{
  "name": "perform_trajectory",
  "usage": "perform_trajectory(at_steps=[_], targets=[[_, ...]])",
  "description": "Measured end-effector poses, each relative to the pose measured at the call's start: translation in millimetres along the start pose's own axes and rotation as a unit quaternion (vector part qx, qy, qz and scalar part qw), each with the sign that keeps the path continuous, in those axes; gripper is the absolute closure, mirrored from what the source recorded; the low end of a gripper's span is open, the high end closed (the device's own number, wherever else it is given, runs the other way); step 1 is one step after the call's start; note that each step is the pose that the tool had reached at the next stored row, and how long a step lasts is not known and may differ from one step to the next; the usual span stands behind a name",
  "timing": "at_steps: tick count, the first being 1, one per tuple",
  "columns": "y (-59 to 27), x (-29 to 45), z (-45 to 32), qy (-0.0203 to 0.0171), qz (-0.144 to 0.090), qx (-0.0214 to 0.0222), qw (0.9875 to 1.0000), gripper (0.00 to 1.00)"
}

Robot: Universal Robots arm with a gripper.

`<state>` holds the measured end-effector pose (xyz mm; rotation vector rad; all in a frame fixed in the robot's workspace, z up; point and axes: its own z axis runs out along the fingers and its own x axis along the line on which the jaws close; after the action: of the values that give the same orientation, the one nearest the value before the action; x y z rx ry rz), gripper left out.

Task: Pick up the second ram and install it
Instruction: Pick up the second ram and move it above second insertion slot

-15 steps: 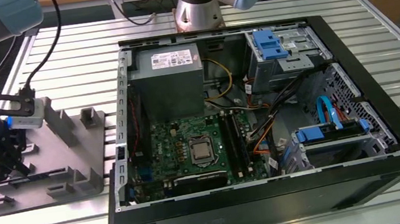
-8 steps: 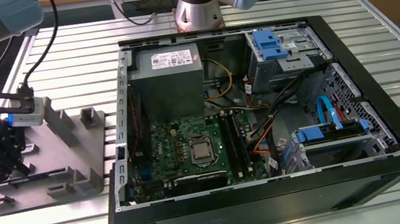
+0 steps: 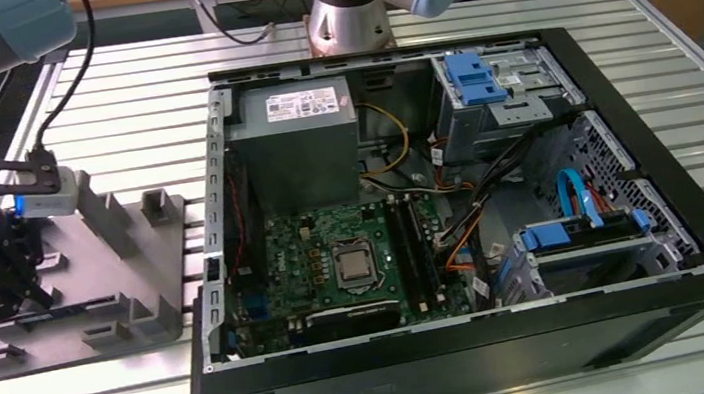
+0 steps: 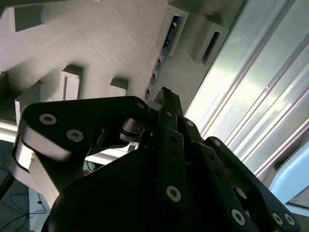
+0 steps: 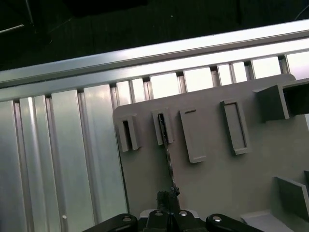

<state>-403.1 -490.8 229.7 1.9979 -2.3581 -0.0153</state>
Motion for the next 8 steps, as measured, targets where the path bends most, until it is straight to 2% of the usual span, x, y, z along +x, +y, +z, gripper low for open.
perform_trajectory(at_steps=[3,4,6,7,8], targets=[[0.0,0.0,0.0,0.0,-0.016,0.0003,0.9999,0.9],[0.0,0.0,0.1,-0.0033,-0.018,-0.0001,0.9998,0.9],[0.0,-0.1,0.2,-0.0167,-0.021,-0.002,0.9996,0.9],[0.0,0.0,0.3,-0.0212,-0.023,-0.0026,0.9995,0.9],[0.0,0.0,0.4,-0.0234,-0.025,-0.003,0.9994,0.9]])
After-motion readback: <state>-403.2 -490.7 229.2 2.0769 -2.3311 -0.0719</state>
